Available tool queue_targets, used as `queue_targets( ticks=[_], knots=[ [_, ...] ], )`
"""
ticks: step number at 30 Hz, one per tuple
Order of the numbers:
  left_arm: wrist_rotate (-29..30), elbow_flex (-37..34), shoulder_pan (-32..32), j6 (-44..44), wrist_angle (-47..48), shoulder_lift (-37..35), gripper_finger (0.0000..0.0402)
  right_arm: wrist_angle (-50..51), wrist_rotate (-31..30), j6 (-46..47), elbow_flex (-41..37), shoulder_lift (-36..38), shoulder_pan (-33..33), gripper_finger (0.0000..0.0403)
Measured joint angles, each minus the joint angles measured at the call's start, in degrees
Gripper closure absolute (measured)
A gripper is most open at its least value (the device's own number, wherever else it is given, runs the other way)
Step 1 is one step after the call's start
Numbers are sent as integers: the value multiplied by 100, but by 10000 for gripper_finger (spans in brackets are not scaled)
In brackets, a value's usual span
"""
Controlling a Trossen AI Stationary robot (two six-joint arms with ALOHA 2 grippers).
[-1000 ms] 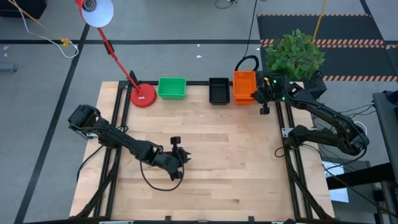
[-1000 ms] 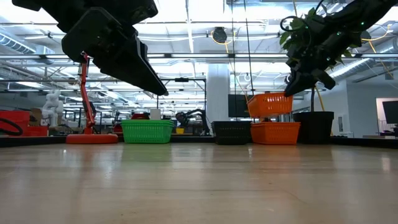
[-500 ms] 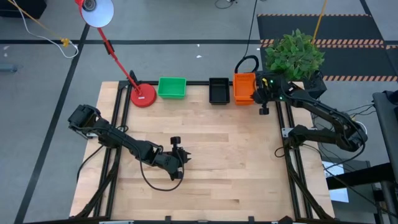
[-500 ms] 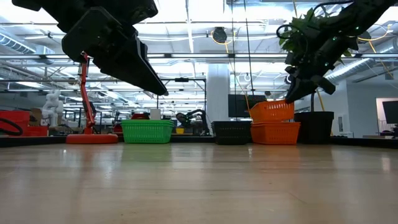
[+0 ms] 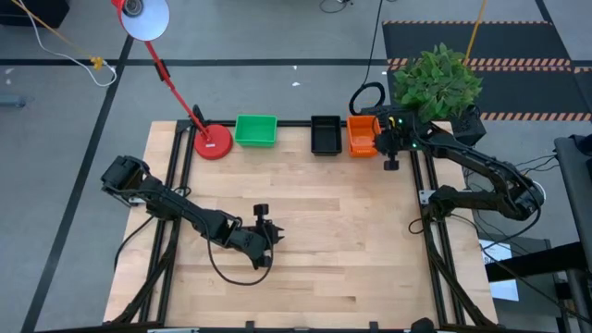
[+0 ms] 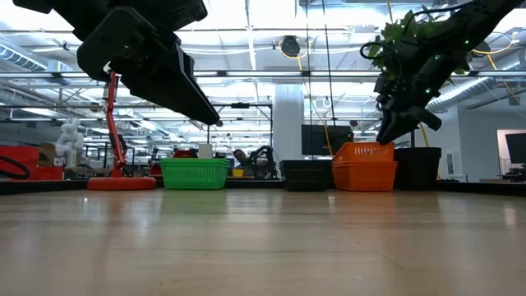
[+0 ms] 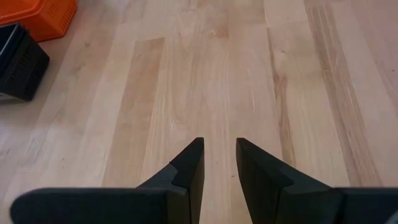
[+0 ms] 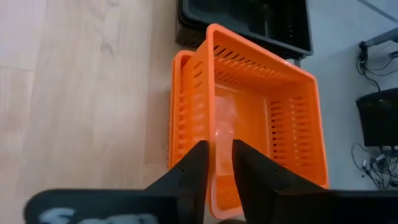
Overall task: Stack baskets by color
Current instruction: Stack the bottom orange bin on the top orange bin, then return to Home Position
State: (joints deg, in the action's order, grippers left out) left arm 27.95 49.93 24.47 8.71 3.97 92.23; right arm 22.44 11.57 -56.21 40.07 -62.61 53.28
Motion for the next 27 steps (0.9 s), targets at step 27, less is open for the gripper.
queue_targets(
  ticks=[27],
  knots=[
    [34, 9, -73, -249, -13, -332, 309, -152, -83, 3948, -2, 1294, -1751, 276]
  ],
)
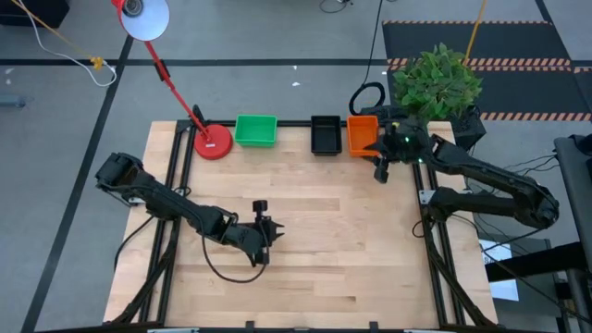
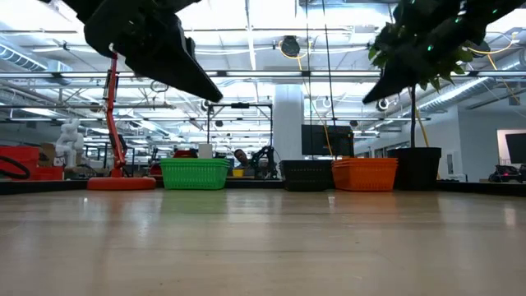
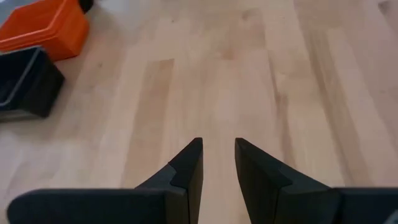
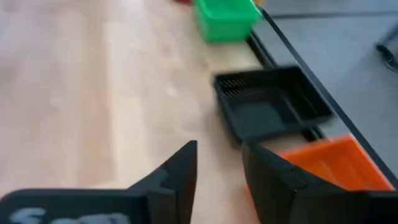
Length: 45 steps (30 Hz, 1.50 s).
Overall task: Stack baskets by color
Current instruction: Return to Home Position
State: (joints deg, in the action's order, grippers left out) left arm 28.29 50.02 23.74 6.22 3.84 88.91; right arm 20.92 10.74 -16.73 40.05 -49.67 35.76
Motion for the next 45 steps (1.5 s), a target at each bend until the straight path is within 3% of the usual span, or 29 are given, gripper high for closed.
queue_targets(
  ticks=[4, 11, 16, 20, 25, 34, 45],
  knots=[
    [52, 2, -95, -11, 202, -502, 309, -129, -48, 468, 0, 267, -660, 318],
    [537, -88, -263, -101, 432, -1261, 309, -337, -860, 944, 0, 378, -1870, 398],
    [554, -582, -425, -171, -88, -1673, 309, -459, -1771, 1164, 0, 378, -2730, 397],
    [477, -1247, -526, -282, -940, -2016, 309, -806, -2124, 1234, -135, 387, -3257, 401],
    [282, -1944, -652, -355, -1936, -2243, 309, -1676, -2124, 1263, -740, 466, -3594, 402],
    [233, -2393, -839, -357, -2275, -2350, 309, -2926, -2116, 1293, -1859, 635, -3885, 402],
    [-790, -3095, -1216, -678, -4063, -2350, 310, -4101, -1859, 1271, -2978, 993, -4126, 403]
  ],
)
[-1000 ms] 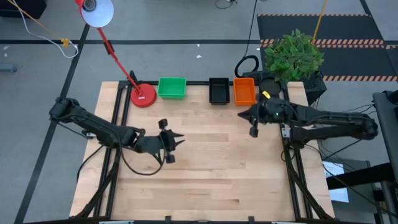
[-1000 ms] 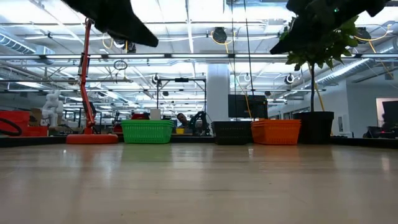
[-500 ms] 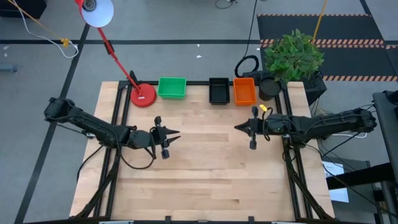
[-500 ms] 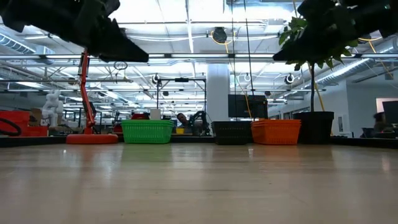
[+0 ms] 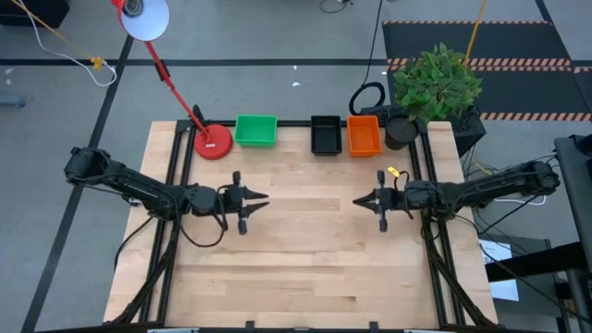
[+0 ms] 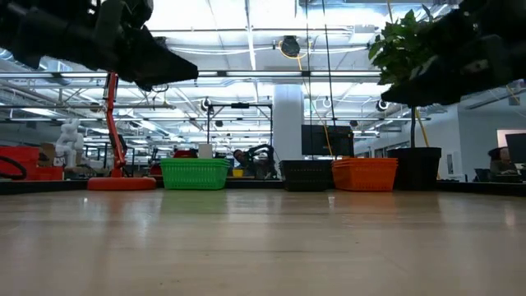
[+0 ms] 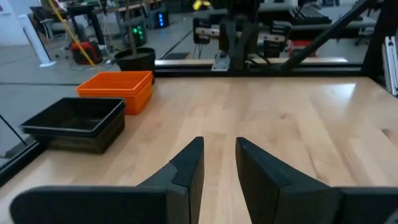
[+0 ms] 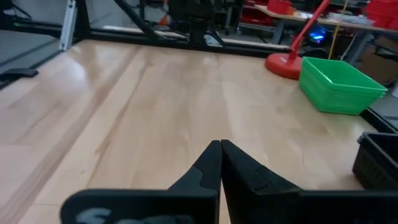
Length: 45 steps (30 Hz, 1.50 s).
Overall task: Stack baskets by color
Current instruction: Return to Home Position
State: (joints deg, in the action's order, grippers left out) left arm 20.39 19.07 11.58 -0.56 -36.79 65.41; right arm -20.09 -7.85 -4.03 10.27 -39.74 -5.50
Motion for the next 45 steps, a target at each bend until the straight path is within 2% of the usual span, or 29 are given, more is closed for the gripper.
queue_targets(
  ticks=[6, 17, 19, 23, 25, 36, 45],
  knots=[
    [-132, -421, -125, 62, -658, 0, 310, -671, 61, -8, -463, 48, 0, 403],
    [-157, -692, -204, 21, -873, 4, 311, -968, 63, -194, -817, 277, 2, 403],
    [-259, -779, -204, -57, -1153, 4, 322, -953, 118, -259, -821, 385, 2, 403],
    [-408, -983, -204, -190, -1451, -55, 381, -635, 214, -291, -825, 744, 2, 403],
    [-459, -1075, -213, -185, -1462, -143, 394, -435, 212, -291, -830, 960, 2, 403],
    [-732, -1849, -272, -149, -1426, -1530, 397, 320, 214, -272, -836, 1810, 2, 403],
    [-851, -1854, -272, -219, -694, -2402, 398, 547, 214, -407, -840, 2215, 2, 403]
  ],
)
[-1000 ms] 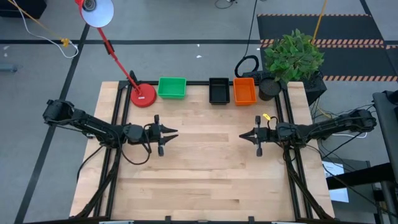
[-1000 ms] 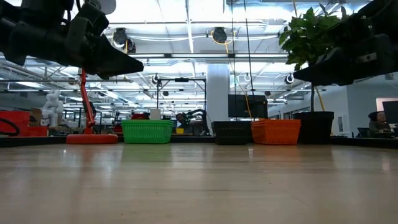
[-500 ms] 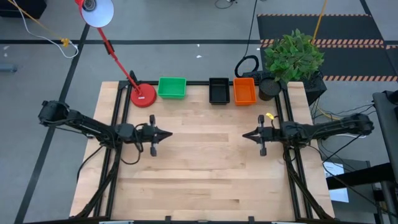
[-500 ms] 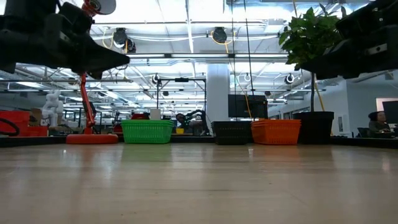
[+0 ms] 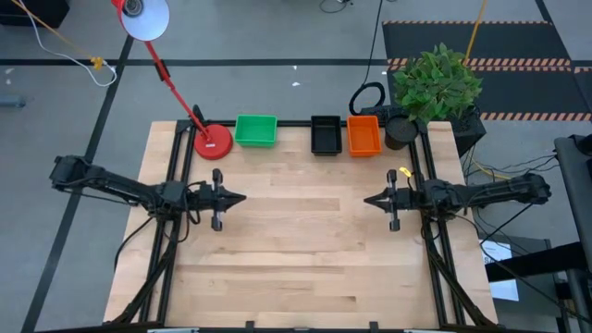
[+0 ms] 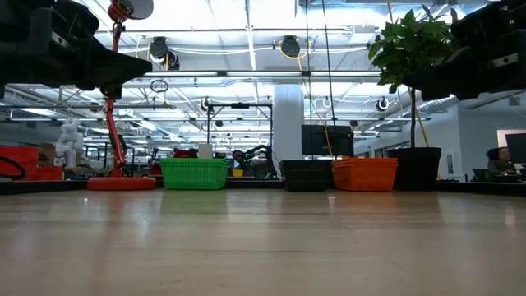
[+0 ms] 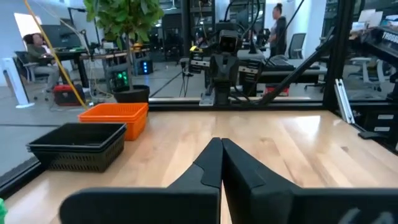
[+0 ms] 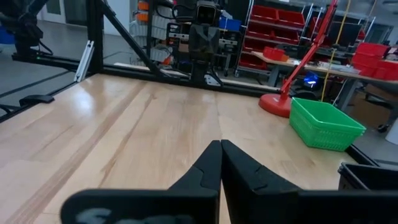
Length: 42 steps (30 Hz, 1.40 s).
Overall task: Stack baskets by color
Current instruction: Return to Home Position
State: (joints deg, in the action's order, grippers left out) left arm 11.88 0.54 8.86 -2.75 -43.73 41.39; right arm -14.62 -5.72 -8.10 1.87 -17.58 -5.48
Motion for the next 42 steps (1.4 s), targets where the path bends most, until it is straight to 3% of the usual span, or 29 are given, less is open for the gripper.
queue_targets(
  ticks=[18, 30, 42],
  knots=[
    [0, 0, 0, 20, 939, -960, 387, 1222, -6, -107, -7, 1740, 0, 403],
    [-112, 4, -1, -65, 1132, -1027, 390, 1344, -3, -239, 4, 1747, 55, 403],
    [-656, 4, -26, -169, 2001, -2344, 397, 1217, -4, 142, 4, 1716, 52, 403]
  ],
)
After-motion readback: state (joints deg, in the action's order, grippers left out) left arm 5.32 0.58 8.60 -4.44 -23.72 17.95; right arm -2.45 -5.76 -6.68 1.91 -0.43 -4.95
